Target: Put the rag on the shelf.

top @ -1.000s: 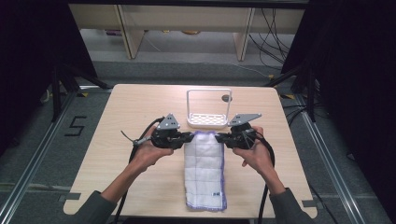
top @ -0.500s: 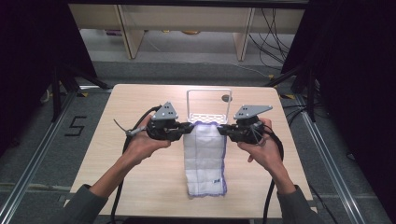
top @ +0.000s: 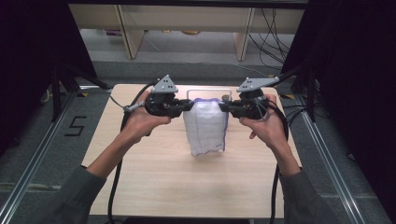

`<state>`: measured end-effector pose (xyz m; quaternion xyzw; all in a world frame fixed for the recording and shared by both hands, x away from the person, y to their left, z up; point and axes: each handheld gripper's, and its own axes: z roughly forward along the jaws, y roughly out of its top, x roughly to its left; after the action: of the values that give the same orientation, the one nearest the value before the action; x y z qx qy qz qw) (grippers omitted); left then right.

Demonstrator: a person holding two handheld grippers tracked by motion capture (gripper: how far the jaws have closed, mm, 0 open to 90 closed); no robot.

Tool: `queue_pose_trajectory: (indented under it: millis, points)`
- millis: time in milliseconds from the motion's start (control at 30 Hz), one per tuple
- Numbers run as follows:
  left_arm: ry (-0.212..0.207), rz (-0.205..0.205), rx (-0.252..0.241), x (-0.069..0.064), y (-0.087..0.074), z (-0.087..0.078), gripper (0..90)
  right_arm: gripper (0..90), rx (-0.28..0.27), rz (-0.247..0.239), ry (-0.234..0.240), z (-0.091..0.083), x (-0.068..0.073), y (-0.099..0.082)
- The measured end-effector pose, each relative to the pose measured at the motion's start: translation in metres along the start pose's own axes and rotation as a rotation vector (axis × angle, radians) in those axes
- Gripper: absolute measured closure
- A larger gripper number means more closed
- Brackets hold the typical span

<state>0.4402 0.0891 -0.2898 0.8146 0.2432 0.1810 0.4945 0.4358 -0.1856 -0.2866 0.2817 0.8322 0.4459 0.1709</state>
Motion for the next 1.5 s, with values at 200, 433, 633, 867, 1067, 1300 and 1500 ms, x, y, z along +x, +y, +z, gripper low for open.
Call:
queue_pose_trajectory:
  millis: [200,433,633,867,1067,1300,1500]
  points:
    - [0.043,-0.013,-0.006,0.015,0.023,0.007,82.5,83.9,-0.02,0.004,-0.047,-0.001,-0.018,0.024]
    - [0.085,-0.019,-0.005,0.029,0.04,0.02,82.5,83.9,-0.014,0.045,-0.065,0.005,-0.035,0.037]
    - [0.116,-0.024,0.007,0.045,0.053,0.031,82.4,83.9,-0.027,0.063,-0.094,0.011,-0.05,0.05]
    - [0.147,-0.04,-0.011,0.062,0.067,0.039,82.5,83.9,-0.041,0.073,-0.117,0.018,-0.065,0.064]
    - [0.162,-0.05,-0.031,0.073,0.078,0.044,82.4,83.8,-0.06,0.095,-0.122,0.021,-0.079,0.075]
    - [0.18,-0.076,-0.064,0.085,0.084,0.056,82.4,83.8,-0.067,0.122,-0.136,0.024,-0.089,0.084]
    - [0.196,-0.106,-0.088,0.1,0.084,0.071,82.3,83.8,-0.082,0.144,-0.146,0.035,-0.105,0.085]
